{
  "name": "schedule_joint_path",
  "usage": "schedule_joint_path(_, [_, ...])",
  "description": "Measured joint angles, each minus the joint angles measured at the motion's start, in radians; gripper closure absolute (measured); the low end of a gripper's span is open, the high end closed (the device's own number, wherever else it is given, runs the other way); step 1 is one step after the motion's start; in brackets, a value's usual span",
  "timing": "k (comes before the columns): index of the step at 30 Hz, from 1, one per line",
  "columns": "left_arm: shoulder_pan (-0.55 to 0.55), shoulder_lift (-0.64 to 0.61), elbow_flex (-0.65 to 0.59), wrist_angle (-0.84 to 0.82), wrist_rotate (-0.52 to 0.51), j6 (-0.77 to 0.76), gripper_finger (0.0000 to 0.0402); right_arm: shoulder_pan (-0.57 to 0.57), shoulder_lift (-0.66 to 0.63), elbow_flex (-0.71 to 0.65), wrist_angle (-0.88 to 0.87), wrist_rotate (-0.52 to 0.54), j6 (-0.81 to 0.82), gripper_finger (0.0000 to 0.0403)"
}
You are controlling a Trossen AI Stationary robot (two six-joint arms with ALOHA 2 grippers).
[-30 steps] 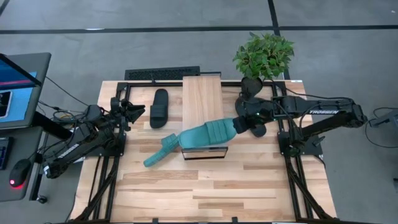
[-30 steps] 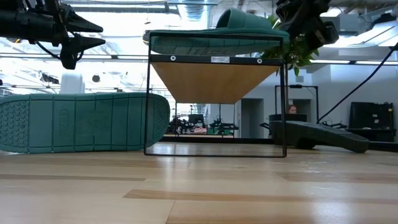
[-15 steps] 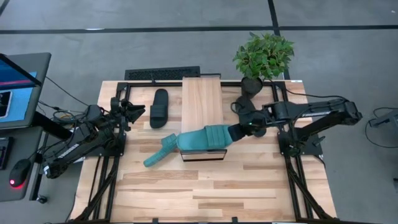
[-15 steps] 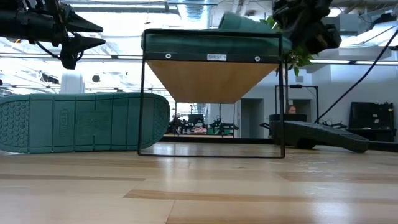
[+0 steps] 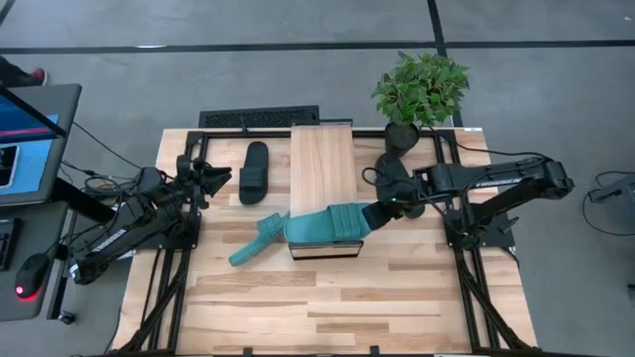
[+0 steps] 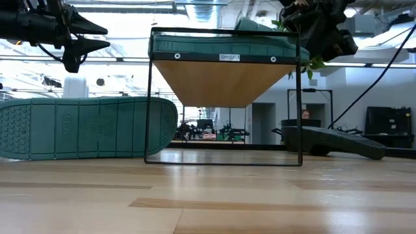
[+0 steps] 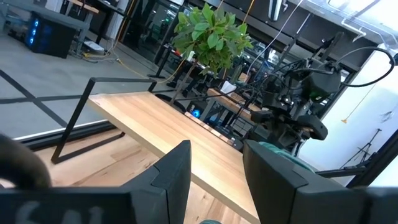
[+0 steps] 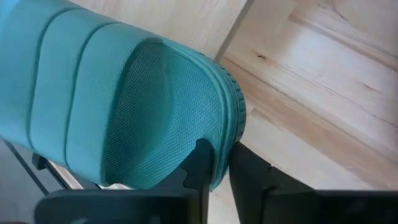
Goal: Pick and place slides into the shelf
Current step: Put the bottom green slipper on the shelf
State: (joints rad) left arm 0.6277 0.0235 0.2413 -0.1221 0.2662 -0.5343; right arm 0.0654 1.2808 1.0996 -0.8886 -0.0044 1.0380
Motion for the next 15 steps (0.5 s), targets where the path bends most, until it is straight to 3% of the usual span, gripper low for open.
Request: schedule_joint_path(15, [0.000, 0.000, 0.000, 0.000, -0.005, 0.000, 0.0268, 0.000, 0.000, 0.000, -0.002, 0.002, -0.048, 0.0242])
